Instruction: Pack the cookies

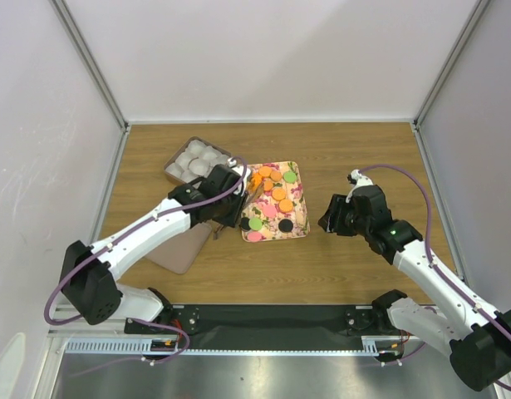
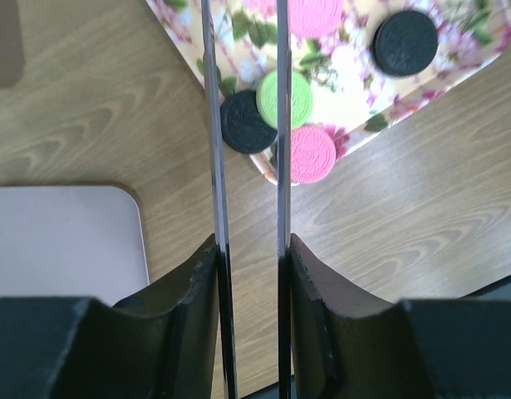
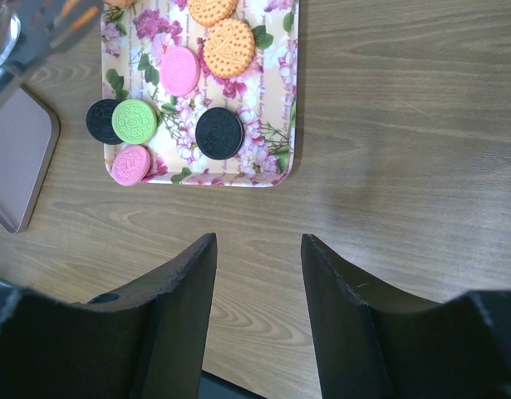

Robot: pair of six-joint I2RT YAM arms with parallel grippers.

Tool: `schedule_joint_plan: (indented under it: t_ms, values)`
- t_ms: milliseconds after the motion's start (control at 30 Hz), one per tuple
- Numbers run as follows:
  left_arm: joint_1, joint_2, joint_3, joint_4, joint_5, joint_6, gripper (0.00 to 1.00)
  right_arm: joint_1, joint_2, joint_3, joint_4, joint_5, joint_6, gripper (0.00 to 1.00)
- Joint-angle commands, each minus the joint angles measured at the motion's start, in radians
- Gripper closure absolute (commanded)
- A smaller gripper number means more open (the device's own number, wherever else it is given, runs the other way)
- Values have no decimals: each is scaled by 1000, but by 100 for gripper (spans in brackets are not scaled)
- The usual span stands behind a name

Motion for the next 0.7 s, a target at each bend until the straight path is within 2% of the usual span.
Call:
schedule_joint_plan:
  t_ms: [0, 267, 667]
  values:
    - [14, -32, 90, 14, -29, -4, 68, -6, -22, 4, 27, -9, -18, 49]
    - [158, 28, 193, 39, -39, -23, 68, -18, -19, 6, 27, -25, -18, 49]
    - [385, 280, 382, 82, -15, -29, 68, -43, -11, -9, 37, -71, -18, 49]
